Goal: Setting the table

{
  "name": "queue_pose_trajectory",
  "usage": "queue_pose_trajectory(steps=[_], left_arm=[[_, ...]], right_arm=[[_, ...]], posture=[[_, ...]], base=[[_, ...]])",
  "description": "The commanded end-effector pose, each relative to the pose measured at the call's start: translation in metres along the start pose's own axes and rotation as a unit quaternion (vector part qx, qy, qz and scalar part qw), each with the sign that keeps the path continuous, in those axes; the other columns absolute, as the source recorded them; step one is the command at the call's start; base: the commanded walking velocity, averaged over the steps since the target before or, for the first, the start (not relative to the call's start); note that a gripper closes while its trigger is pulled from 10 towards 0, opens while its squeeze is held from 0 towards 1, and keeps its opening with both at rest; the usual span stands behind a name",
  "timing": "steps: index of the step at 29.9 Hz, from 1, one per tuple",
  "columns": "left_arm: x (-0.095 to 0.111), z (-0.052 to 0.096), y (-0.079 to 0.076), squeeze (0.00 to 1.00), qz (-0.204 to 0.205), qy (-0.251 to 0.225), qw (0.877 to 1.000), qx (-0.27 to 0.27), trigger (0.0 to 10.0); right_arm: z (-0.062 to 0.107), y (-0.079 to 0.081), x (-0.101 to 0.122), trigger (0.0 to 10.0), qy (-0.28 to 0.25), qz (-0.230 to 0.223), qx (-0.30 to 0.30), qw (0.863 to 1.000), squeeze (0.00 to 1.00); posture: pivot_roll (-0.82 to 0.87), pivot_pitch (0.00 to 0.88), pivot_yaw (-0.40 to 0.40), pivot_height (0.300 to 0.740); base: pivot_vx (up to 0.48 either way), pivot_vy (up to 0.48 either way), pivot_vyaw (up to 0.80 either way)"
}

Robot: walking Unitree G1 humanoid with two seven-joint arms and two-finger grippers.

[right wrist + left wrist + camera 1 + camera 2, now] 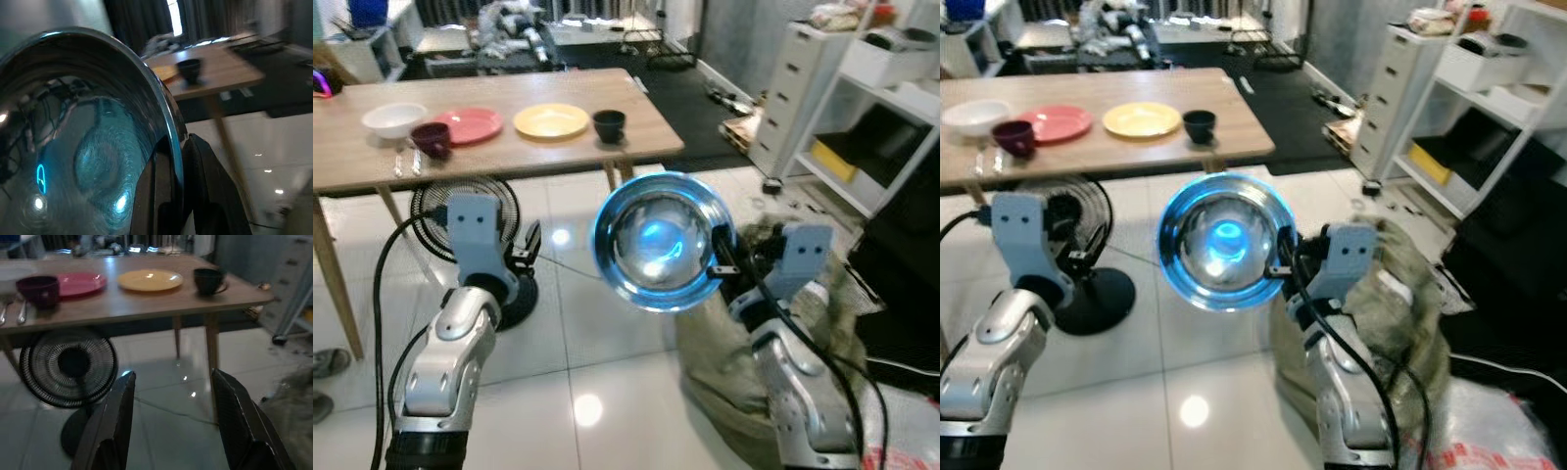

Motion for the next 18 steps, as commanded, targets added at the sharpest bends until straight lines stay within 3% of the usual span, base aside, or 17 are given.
queue_pose_trajectory(steps=[1, 18], left_arm=[[-0.004, 0.0, -0.0032, 0.0, 0.0, 0.005, 1.0, -0.006, 10.0], [-0.0037, 0.0, -0.003, 0.0, -0.001, 0.003, 1.0, -0.007, 10.0]], right_arm=[[0.0003, -0.0047, 0.0048, 10.0, -0.012, 0.001, -0.005, 1.0, 0.0], [-0.0029, -0.0073, 0.0057, 10.0, -0.013, 0.007, -0.012, 1.0, 0.0]], posture=[[-0.05, 0.0, 0.09, 0.74], [-0.05, 0.0, 0.087, 0.74]], base=[[0.48, 0.0, 0.0], [0.48, 0.0, 0.0]])
Point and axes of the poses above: a point about 5 cm out from each wrist's last joint towards the gripper, its own z axis pointing back from the gripper into the wrist, its own x axis along the axis of the wrist's last joint, y = z × x, the point moved 4 cm from there along -z, pointing out of the wrist towards the gripper, and after that the axes turned 8 degrees about z, right-handed, at the moved point
